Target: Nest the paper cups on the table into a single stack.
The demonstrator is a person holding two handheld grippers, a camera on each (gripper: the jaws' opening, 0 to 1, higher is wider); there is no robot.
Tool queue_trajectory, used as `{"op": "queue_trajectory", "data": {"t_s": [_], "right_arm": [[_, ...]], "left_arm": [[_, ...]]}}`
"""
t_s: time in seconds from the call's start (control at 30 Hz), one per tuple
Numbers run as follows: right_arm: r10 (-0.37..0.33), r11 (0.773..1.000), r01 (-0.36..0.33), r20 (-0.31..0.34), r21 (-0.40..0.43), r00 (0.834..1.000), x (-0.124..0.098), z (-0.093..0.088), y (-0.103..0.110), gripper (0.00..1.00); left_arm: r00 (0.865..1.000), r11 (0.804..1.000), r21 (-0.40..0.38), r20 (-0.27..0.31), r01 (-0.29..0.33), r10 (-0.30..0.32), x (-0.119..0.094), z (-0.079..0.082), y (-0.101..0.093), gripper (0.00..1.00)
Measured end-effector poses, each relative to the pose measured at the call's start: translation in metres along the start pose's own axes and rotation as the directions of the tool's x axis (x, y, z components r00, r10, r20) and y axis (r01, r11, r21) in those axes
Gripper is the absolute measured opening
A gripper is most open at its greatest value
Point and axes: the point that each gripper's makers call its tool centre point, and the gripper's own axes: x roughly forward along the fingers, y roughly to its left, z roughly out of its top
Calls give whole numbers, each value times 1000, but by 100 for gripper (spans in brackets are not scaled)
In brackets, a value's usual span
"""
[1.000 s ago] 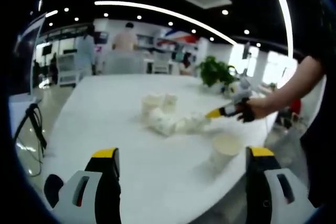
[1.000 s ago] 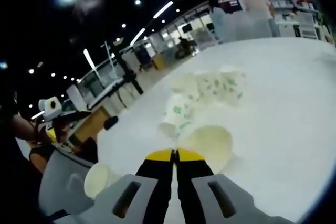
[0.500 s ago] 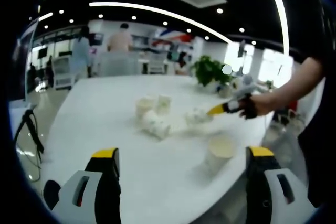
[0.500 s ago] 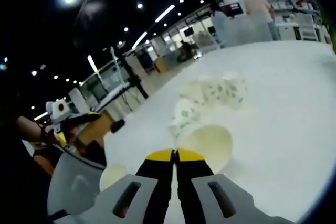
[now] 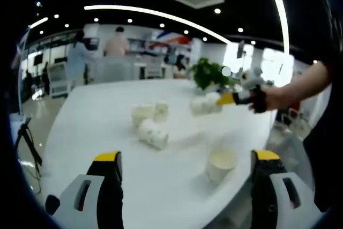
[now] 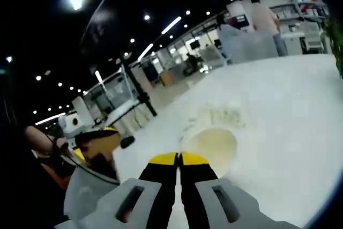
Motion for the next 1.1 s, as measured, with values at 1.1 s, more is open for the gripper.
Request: {"op": "queue_trajectory", "data": {"t_s": [1.1], "right_arm": [[63, 969, -67, -23, -238, 998, -32, 68, 63, 0]], "left_arm": [[1000, 1000, -15, 10, 10, -10, 2, -4, -8, 100]]}}
